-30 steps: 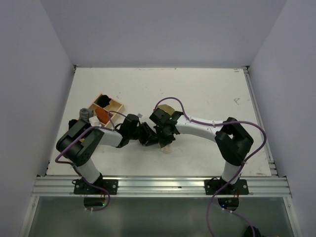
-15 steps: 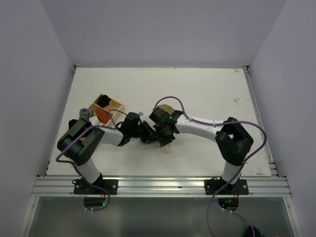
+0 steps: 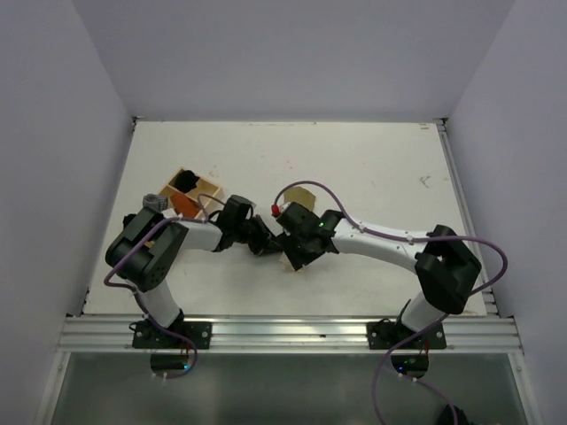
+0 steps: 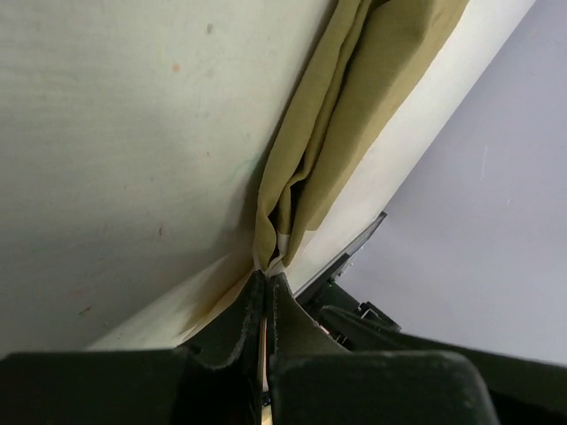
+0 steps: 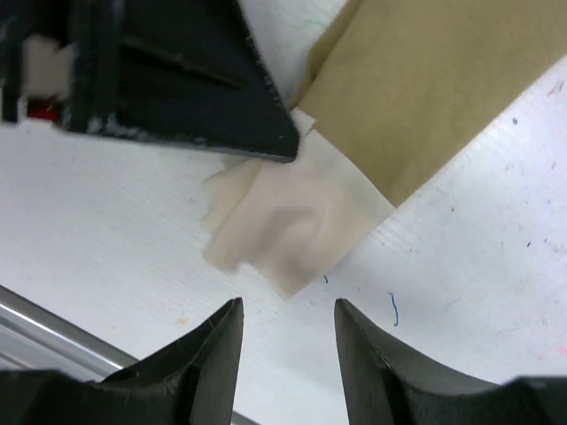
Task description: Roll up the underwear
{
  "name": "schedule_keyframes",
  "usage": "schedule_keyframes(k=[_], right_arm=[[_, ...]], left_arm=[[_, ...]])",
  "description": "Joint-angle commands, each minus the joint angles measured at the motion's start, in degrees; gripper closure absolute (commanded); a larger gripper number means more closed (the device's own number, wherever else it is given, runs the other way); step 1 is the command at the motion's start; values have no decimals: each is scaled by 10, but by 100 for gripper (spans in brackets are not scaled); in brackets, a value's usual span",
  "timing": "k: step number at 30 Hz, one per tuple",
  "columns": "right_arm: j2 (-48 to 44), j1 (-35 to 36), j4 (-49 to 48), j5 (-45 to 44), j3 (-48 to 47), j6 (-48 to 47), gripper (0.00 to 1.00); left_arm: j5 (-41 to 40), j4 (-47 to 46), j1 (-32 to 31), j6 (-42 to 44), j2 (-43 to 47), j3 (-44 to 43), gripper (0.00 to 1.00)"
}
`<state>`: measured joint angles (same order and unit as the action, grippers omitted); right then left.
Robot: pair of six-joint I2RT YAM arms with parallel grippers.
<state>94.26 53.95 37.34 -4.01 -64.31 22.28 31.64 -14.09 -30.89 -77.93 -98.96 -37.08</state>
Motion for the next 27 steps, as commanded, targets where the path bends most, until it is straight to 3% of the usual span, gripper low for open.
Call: schedule_keyframes(k=[1,13,27], right_arm=[[-34,22,-56,-30,21,-63,50],[-14,51,-95,-34,8,-72,49],[29,112,-123,-145,9,-124,46]], left_arm=[[27,63,13,29,-13,-50,100],[8,109,14,38,-5,-65,100],[26,139,14,-8,-12,-84,100]])
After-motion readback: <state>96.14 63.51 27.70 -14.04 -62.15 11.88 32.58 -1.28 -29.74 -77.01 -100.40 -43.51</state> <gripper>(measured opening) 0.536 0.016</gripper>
